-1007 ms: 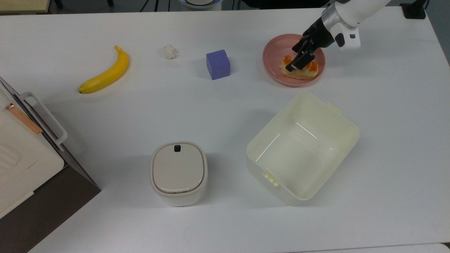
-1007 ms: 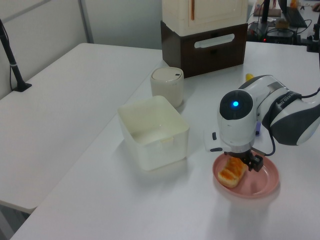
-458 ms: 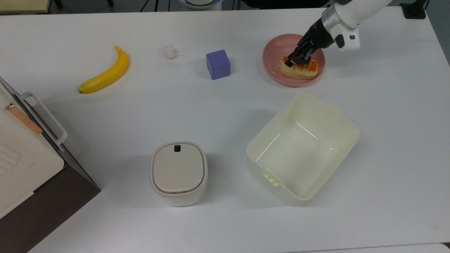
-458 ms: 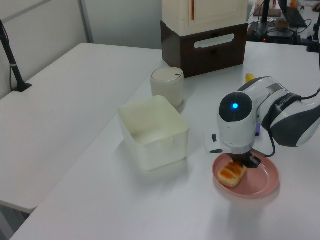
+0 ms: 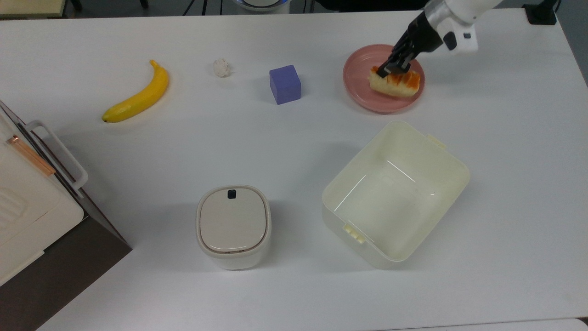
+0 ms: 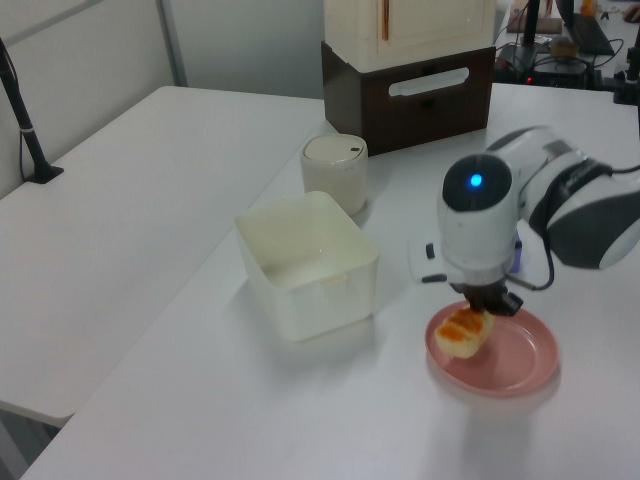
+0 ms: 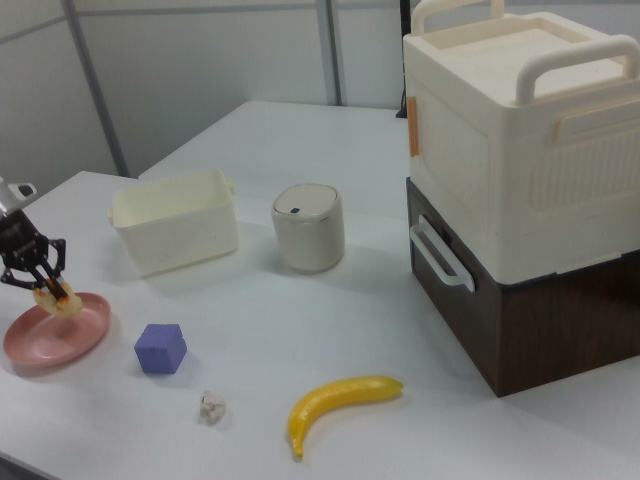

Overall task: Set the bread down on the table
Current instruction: 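Close the gripper on the bread roll and lift it off the plate, then carry the bread roll beside the purple cube and lower onto the table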

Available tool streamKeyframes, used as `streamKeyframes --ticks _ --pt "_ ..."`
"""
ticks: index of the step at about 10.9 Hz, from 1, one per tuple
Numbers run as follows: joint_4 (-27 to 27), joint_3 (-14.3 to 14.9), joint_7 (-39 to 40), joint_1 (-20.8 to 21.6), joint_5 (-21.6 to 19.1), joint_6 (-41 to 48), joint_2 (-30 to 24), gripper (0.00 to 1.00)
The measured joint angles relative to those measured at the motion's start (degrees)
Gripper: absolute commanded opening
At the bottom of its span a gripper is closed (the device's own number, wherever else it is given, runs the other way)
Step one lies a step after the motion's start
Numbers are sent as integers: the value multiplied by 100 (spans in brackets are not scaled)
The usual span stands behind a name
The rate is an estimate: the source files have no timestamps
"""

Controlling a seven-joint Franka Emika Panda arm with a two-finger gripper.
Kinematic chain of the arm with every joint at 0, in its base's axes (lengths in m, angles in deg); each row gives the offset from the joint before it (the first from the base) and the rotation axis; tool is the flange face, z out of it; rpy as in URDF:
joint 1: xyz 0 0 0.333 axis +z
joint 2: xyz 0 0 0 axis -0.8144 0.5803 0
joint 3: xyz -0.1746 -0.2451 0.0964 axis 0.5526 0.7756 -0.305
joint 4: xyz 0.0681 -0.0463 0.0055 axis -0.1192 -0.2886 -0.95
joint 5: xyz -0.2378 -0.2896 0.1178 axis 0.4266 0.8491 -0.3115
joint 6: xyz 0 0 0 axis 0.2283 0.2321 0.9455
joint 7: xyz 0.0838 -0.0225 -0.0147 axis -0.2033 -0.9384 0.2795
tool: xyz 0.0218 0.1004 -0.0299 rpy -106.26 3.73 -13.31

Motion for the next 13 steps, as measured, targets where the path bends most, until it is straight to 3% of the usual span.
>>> streamKeyframes --ticks 3,5,8,12,13 --pt "192 31 536 -121 -355 654 -655 1" --pt "201 236 595 -526 -364 697 -821 1" --pt "233 1167 735 -1144 -461 563 -819 1" --pt "264 2241 758 -1311 -780 500 -817 4" --pt "228 2345 758 -1374 -783 500 -800 25"
